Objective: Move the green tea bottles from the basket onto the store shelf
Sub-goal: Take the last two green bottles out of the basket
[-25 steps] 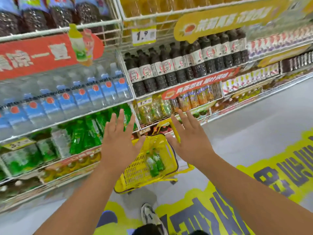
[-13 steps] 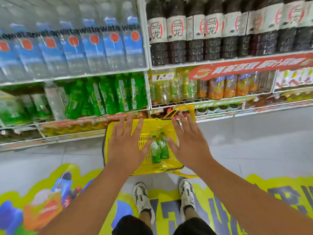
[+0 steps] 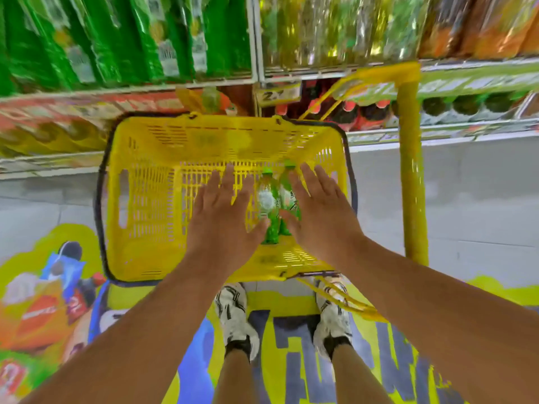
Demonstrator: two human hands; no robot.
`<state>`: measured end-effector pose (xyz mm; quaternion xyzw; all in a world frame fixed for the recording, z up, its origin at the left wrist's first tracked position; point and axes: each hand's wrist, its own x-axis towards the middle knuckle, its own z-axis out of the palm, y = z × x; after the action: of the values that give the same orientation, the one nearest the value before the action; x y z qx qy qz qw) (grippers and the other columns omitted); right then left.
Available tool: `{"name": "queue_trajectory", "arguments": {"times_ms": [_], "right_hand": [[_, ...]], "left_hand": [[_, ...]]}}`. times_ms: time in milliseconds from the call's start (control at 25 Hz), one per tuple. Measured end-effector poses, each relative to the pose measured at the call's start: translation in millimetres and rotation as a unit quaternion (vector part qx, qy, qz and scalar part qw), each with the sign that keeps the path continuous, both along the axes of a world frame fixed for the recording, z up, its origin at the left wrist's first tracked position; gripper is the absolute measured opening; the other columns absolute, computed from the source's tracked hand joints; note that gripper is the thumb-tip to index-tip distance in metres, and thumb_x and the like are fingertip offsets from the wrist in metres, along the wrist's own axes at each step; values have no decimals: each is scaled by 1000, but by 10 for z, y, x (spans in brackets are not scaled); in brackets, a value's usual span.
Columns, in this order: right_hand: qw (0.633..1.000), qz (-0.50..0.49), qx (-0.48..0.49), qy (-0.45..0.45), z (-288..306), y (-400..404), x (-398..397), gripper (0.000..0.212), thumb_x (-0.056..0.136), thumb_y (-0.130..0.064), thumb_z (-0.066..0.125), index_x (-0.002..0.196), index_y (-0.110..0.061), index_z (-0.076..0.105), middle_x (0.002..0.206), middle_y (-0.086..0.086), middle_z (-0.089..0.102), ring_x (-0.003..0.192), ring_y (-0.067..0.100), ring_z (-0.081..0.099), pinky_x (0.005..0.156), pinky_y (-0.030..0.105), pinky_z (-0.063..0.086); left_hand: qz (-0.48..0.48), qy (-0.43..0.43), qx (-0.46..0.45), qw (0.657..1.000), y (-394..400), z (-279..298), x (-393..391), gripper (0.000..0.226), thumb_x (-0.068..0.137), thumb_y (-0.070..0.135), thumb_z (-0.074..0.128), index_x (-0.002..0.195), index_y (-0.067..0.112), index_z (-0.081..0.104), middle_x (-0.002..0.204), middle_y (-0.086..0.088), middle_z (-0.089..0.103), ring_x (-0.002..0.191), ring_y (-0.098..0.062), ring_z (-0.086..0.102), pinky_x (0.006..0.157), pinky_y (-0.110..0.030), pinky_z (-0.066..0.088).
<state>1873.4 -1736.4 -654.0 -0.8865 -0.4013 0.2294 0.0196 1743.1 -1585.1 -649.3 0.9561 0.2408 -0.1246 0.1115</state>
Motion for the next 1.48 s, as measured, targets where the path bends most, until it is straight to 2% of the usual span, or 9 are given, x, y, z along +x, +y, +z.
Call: {"name": "queue_trajectory", "arguments": {"times_ms": [200, 480, 680, 840, 1000, 1160, 1240, 1360, 1480], "right_hand": [[998, 3, -54, 28, -667, 140, 137, 76, 106, -52, 40, 167, -19, 9, 175, 11, 3, 161, 33, 2, 129, 46, 11], [979, -146, -73, 119, -1341, 314, 135, 71, 105, -44, 50, 162, -13, 22, 158, 18, 30, 144, 37, 37, 109, 45, 42], [946, -285, -25, 151, -1603, 451, 88, 74, 100, -24, 62, 159, -6, 23, 144, 20, 39, 129, 39, 53, 95, 43, 50], [916, -376, 12, 141, -1777, 571, 76, 62, 94, -11, 65, 148, -4, 36, 141, 18, 43, 122, 41, 59, 86, 41, 50], [884, -411, 20, 222, -1934, 511, 168, 58, 90, -27, 78, 136, -3, 49, 131, 16, 62, 116, 37, 65, 78, 35, 47], [837, -438, 26, 325, -1923, 428, 238, 51, 81, -38, 88, 119, -8, 71, 108, 8, 75, 86, 22, 70, 65, 26, 48], [846, -427, 40, 316, -1796, 414, 191, 41, 81, -34, 87, 112, -11, 74, 97, 5, 74, 74, 17, 67, 55, 23, 45], [864, -398, 72, 301, -1414, 441, 113, 32, 78, -34, 85, 102, -15, 76, 91, 5, 77, 80, 24, 72, 64, 30, 54], [846, -405, 124, 322, -909, 468, 47, 39, 75, -37, 86, 106, -16, 75, 93, 5, 78, 86, 25, 75, 71, 34, 57]], "left_hand": [[6, 46, -25, 999, -51, -767, 250, 85, 95, 67, 41, 164, 27, 12, 172, -9, -2, 157, -32, -1, 126, -47, 7], [104, 136, -130, 977, -111, -1429, 455, 87, 94, 71, 42, 163, 32, 7, 172, -5, 0, 157, -30, 4, 125, -46, 19], [236, 105, -275, 926, -176, -1713, 524, 94, 88, 56, 68, 161, 24, 19, 153, -10, 44, 139, -33, 44, 105, -47, 47], [329, 67, -327, 883, -181, -1889, 614, 66, 85, 36, 80, 134, 9, 44, 129, -13, 62, 115, -35, 63, 79, -36, 51], [362, 61, -336, 867, -98, -1909, 592, 70, 81, 41, 83, 132, 9, 49, 128, -10, 63, 113, -32, 63, 74, -32, 48], [369, 78, -291, 880, 72, -1785, 459, 76, 78, 46, 84, 135, 10, 49, 128, -9, 63, 114, -33, 64, 84, -38, 55], [359, 69, -283, 887, 149, -1617, 415, 72, 77, 46, 84, 133, 16, 50, 122, -3, 65, 110, -30, 65, 83, -36, 54], [349, 28, -289, 891, 222, -1213, 374, 59, 77, 45, 83, 124, 22, 56, 109, 4, 67, 94, -20, 63, 74, -28, 43], [346, -12, -291, 892, 256, -667, 392, 56, 75, 45, 84, 120, 26, 58, 103, 9, 67, 91, -19, 63, 73, -27, 40]]}}
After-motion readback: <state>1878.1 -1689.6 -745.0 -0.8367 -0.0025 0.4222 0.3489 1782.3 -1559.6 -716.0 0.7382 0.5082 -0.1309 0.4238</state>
